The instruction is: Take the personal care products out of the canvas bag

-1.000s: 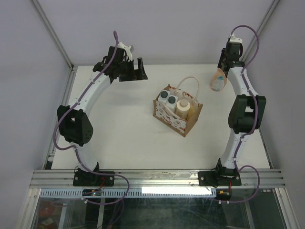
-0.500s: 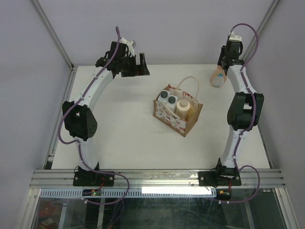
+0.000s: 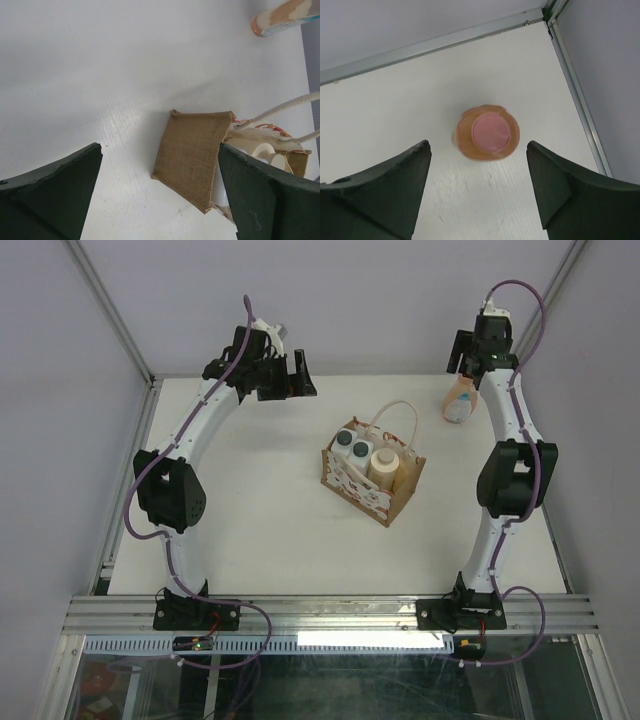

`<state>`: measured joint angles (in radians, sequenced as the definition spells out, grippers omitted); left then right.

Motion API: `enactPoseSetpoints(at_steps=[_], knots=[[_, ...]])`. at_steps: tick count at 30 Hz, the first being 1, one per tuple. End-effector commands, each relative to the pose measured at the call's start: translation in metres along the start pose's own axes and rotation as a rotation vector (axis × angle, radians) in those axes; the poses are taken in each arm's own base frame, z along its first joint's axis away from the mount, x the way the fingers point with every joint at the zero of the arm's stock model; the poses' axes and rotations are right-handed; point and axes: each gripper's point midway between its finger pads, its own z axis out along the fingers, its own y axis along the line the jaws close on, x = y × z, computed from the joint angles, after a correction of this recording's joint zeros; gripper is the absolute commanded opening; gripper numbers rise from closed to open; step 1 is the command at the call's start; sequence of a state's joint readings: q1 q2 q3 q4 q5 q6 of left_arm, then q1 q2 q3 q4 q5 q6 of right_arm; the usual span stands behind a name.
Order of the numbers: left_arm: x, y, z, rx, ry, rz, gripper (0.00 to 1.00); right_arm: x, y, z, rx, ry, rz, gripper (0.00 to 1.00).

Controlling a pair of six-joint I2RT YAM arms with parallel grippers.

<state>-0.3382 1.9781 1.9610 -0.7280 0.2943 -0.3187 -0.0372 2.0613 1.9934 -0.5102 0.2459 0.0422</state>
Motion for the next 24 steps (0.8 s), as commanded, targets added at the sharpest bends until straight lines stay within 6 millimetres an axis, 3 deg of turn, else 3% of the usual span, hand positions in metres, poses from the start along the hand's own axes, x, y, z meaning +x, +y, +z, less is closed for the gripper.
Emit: enactPoseSetpoints(at_steps=[1,5,12,15,19,24], knots=[[-0.030,-0.012,-0.005,0.055,-0.096,0.000,0.99,-0.029,0.009,-0.077,-0.058,-0.043,0.029,0.80],[-0.034,-0.009,0.001,0.045,-0.114,-0.014,0.99,-0.013,0.033,-0.122,-0.185,0.015,0.021,0.80],[-0.041,-0.007,0.010,0.050,-0.143,-0.042,0.99,0.041,0.099,-0.210,-0.522,0.208,-0.057,0.76],[-0.040,-0.005,0.014,0.046,-0.144,-0.051,0.99,0.064,0.118,-0.241,-0.594,0.288,-0.111,0.72],[-0.037,-0.005,0.016,0.051,-0.142,-0.064,0.99,0.103,0.129,-0.262,-0.605,0.378,-0.232,0.65],[-0.037,-0.006,0.020,0.064,-0.134,-0.075,0.99,0.136,0.124,-0.261,-0.532,0.458,-0.394,0.59]])
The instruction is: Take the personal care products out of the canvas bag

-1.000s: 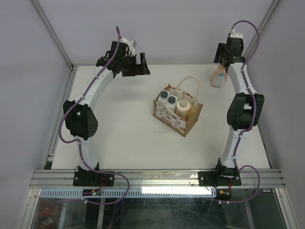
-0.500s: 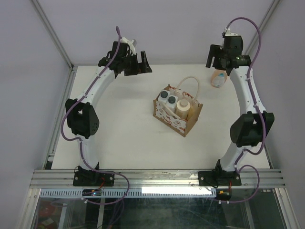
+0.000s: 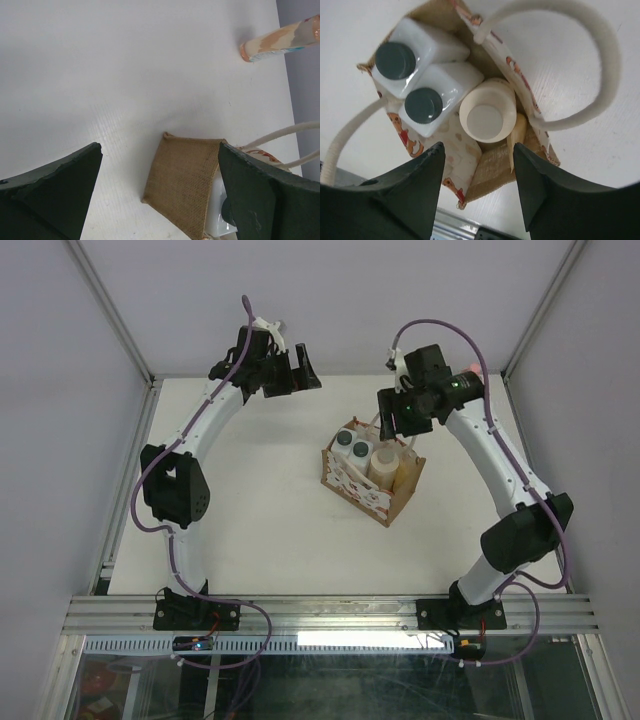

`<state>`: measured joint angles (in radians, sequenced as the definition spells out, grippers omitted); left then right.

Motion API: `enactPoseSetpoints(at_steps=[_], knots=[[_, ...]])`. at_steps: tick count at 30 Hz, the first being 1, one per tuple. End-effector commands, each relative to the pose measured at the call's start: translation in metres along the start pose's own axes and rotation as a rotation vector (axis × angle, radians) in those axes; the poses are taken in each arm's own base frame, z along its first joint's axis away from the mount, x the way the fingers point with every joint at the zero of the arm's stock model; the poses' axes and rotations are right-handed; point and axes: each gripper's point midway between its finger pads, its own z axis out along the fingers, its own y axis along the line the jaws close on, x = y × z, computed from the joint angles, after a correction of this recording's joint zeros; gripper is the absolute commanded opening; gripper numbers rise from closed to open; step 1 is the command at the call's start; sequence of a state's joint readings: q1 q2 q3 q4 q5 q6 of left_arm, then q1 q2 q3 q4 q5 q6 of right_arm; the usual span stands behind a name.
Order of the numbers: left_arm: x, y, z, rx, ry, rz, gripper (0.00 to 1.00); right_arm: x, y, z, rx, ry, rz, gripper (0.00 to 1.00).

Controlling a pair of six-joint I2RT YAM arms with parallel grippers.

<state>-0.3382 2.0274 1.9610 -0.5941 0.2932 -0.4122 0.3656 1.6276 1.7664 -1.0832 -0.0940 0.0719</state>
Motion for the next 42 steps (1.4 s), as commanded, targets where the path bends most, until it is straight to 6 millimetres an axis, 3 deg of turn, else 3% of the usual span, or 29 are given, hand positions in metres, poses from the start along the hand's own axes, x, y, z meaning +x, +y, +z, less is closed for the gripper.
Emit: enactPoseSetpoints(at_steps=[1,16,21,24,30,35,39,42], knots=[[-0.020,-0.006,0.000,0.038,-0.058,-0.013,0.99,0.025,-0.008,-0.007,0.070,0.100,-0.089,0.59],[-0.017,-0.007,-0.003,0.040,-0.049,-0.001,0.99,0.073,-0.031,0.027,0.159,0.233,-0.095,0.51],[-0.016,-0.006,-0.005,0.039,-0.049,0.004,0.99,0.078,-0.035,0.048,0.158,0.249,-0.122,0.49],[-0.016,-0.006,-0.006,0.033,-0.051,0.004,0.99,0.082,-0.037,0.050,0.170,0.274,-0.122,0.42],[-0.012,-0.005,-0.008,0.033,-0.043,0.005,0.99,0.082,-0.042,0.055,0.187,0.267,-0.126,0.36],[-0.008,-0.004,-0.007,0.033,-0.031,-0.007,0.99,0.077,-0.038,0.056,0.176,0.258,-0.117,0.22],[-0.006,-0.005,-0.005,0.040,-0.025,-0.016,0.99,0.075,-0.036,0.051,0.169,0.255,-0.112,0.02],[-0.006,-0.005,-0.004,0.045,-0.024,-0.018,0.99,0.070,-0.032,0.043,0.152,0.234,-0.102,0.00]])
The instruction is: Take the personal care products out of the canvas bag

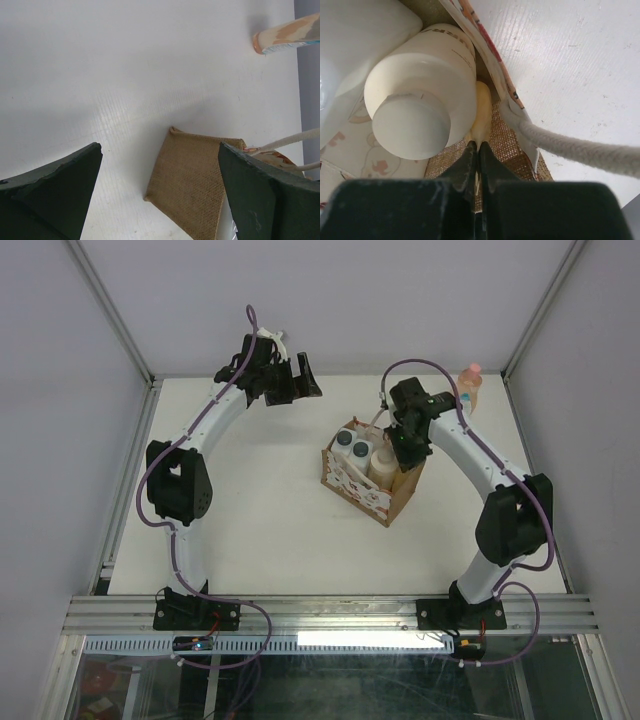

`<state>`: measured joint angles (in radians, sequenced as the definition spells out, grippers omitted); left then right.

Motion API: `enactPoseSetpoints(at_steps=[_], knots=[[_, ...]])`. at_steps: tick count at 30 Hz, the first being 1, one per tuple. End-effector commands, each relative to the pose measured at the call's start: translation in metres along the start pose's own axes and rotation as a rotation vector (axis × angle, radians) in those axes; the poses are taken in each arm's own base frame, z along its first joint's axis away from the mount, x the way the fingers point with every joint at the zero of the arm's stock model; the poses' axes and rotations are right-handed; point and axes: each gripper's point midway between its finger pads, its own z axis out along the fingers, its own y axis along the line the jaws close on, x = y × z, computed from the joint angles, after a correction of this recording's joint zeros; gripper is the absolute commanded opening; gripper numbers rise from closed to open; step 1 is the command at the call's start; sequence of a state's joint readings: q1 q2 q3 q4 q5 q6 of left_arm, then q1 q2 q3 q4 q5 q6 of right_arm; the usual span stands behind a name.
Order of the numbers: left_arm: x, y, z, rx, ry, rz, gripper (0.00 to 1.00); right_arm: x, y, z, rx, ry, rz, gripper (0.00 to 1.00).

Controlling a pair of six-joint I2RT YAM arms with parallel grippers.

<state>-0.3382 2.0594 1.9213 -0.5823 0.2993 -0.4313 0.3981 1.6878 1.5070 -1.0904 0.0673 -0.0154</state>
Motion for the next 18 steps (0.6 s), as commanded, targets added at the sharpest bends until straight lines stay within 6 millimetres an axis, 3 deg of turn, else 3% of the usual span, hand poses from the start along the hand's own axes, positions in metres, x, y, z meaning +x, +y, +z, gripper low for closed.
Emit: enactPoseSetpoints(at_steps=[1,7,11,18], knots=[[-0.026,-0.021,-0.023,0.066,-0.076,0.022,0.99,-0.021,0.003,-0.026,-0.027,-0.097,0.017,0.00],[-0.024,-0.020,-0.023,0.064,-0.072,0.021,0.99,-0.038,0.014,-0.066,-0.169,-0.226,0.125,0.00],[-0.022,-0.019,-0.022,0.063,-0.067,0.019,0.99,-0.046,0.006,-0.095,-0.284,-0.302,0.275,0.00],[-0.022,-0.018,-0.019,0.061,-0.065,0.015,0.99,-0.049,-0.011,-0.138,-0.355,-0.398,0.375,0.00]])
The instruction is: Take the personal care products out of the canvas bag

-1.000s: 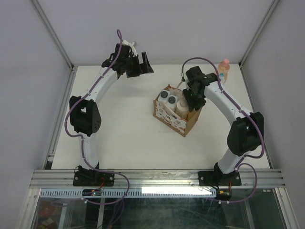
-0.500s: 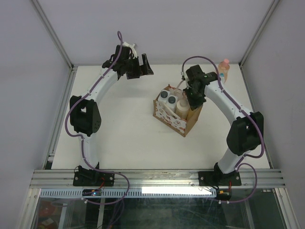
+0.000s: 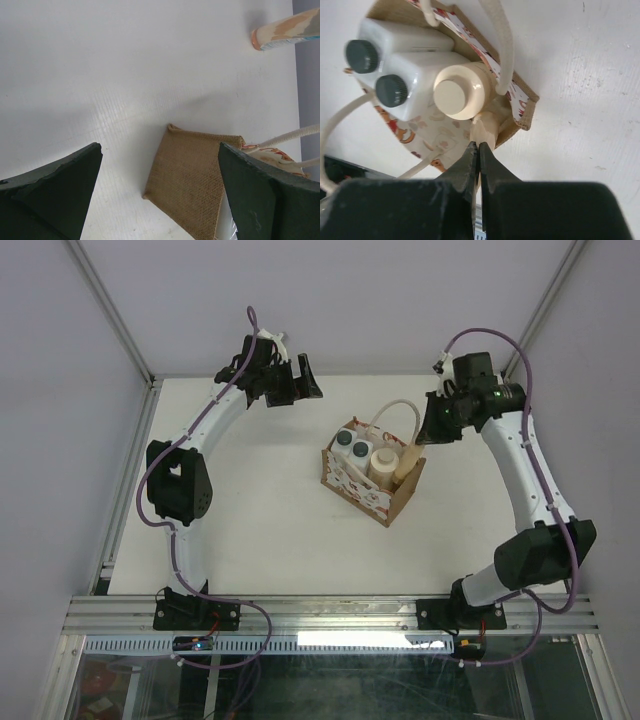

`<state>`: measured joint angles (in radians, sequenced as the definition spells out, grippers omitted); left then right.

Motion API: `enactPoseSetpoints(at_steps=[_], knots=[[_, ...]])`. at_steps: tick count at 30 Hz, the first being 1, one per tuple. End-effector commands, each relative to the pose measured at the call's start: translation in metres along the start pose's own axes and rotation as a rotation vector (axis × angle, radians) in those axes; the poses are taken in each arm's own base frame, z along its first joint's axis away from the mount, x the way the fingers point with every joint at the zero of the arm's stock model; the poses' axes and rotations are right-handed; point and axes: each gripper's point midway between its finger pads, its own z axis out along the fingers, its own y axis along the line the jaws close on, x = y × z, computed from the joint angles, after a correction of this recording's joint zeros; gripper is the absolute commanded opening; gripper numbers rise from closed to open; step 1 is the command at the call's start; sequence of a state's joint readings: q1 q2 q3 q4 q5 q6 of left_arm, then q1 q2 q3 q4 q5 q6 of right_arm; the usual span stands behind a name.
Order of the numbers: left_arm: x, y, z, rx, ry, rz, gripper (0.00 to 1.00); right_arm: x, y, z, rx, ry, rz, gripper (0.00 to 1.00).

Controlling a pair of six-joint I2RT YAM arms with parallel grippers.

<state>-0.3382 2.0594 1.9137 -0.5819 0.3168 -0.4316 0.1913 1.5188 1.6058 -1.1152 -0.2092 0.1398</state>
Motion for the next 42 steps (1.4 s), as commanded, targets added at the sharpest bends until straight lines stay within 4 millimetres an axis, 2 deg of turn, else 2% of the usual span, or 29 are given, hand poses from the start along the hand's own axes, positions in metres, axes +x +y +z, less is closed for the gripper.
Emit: enactPoseSetpoints(at_steps=[1,5,10,15,19,24,29,33,37,42], knots=[[-0.026,-0.017,-0.019,0.048,-0.079,0.020,0.99,-0.030,0.027,-0.053,-0.172,-0.169,0.074,0.00],[-0.025,-0.016,-0.017,0.049,-0.076,0.014,0.99,-0.039,0.024,-0.077,-0.202,-0.242,0.115,0.00],[-0.026,-0.017,-0.017,0.050,-0.077,0.009,0.99,-0.047,0.011,-0.093,-0.161,-0.298,0.124,0.00],[-0.028,-0.017,-0.016,0.050,-0.081,0.009,0.99,-0.064,-0.003,-0.112,-0.112,-0.363,0.129,0.00],[-0.029,-0.017,-0.016,0.048,-0.083,0.010,0.99,-0.076,-0.015,-0.120,-0.080,-0.394,0.157,0.00],[-0.032,-0.018,-0.016,0.049,-0.090,0.012,0.99,-0.090,-0.041,-0.123,0.024,-0.419,0.204,0.00],[-0.035,-0.018,-0.017,0.048,-0.099,0.018,0.99,-0.104,-0.078,-0.116,0.181,-0.440,0.223,0.00],[-0.036,-0.019,-0.017,0.050,-0.102,0.021,0.99,-0.113,-0.114,-0.096,0.321,-0.419,0.209,0.00],[-0.036,-0.019,-0.017,0.054,-0.099,0.024,0.99,-0.131,-0.145,-0.073,0.424,-0.450,0.201,0.00],[-0.037,-0.020,-0.018,0.059,-0.101,0.030,0.99,-0.150,-0.166,-0.046,0.472,-0.487,0.216,0.00]])
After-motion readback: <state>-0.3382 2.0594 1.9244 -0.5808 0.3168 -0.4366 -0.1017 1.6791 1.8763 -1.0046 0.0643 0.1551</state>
